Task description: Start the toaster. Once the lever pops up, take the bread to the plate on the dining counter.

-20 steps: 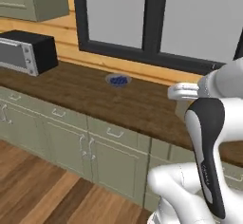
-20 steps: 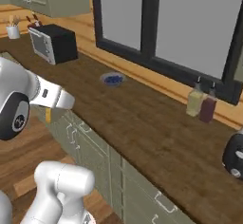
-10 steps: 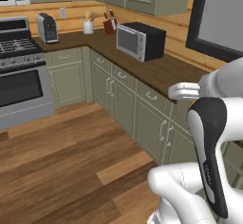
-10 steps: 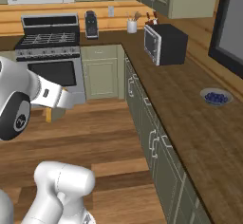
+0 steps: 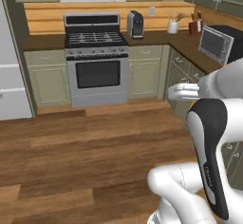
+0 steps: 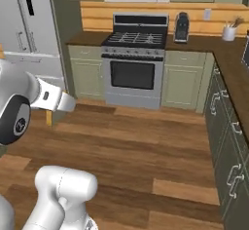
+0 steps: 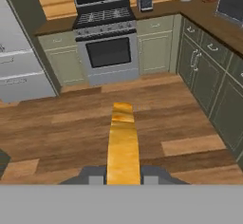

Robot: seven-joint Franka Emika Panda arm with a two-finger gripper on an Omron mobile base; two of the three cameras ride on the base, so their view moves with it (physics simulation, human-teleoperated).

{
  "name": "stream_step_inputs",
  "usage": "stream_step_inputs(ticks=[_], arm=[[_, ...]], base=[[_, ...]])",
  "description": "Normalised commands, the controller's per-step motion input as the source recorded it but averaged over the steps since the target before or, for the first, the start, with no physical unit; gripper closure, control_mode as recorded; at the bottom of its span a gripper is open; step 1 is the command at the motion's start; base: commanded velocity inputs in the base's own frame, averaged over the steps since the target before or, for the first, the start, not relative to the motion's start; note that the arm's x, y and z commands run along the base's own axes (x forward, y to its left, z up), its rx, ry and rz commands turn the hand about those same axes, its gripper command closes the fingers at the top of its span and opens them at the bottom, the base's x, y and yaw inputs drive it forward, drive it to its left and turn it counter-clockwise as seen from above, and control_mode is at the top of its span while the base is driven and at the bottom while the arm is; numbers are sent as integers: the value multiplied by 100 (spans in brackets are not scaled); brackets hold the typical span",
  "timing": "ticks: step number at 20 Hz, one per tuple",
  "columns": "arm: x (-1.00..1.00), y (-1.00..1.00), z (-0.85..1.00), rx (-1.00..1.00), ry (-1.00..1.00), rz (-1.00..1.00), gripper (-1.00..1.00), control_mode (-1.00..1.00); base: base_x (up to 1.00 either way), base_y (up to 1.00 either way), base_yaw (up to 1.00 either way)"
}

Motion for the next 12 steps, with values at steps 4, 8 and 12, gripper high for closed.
stream_step_inputs(ticks=[4, 8, 12], arm=[[0, 0, 0, 0, 0, 0, 100, 100], [0, 0, 0, 0, 0, 0, 100, 100], [0, 0, 0, 0, 0, 0, 100, 100]], base=[[81, 33, 52], [100, 1, 52], [100, 0, 49]])
